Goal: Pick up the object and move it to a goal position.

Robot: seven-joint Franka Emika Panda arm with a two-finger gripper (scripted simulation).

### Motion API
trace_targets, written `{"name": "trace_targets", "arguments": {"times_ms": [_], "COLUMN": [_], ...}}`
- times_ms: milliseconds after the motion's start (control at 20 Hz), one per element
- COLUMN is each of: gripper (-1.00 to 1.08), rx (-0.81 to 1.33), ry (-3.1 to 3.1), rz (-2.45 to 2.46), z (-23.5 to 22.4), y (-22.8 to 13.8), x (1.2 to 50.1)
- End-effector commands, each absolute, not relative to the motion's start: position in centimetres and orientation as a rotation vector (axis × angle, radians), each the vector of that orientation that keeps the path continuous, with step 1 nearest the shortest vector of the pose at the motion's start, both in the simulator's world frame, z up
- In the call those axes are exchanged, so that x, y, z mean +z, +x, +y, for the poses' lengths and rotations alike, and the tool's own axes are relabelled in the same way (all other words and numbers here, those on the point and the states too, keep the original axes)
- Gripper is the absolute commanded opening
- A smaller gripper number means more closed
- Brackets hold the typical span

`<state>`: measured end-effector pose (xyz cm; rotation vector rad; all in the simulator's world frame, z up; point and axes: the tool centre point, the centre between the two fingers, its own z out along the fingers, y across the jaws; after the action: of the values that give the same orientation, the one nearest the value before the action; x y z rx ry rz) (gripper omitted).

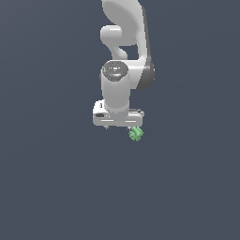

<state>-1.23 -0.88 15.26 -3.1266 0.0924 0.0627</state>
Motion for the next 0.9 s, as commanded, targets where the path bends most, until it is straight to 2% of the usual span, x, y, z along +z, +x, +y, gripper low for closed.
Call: {"name": "trace_targets", "arguments": {"times_ms": [0,450,850], "gripper": [1.0,1.0,1.0], "rx": [0.068,0.065,0.05], "ry": [-3.13,-3.132,-3.132], "rz": [0.084,0.044,-0.194], "z": [-1.3,-0.9,1.5], "y": [-1.2,-1.4,-2.2], "x": [15.1,14.8,13.3]}}
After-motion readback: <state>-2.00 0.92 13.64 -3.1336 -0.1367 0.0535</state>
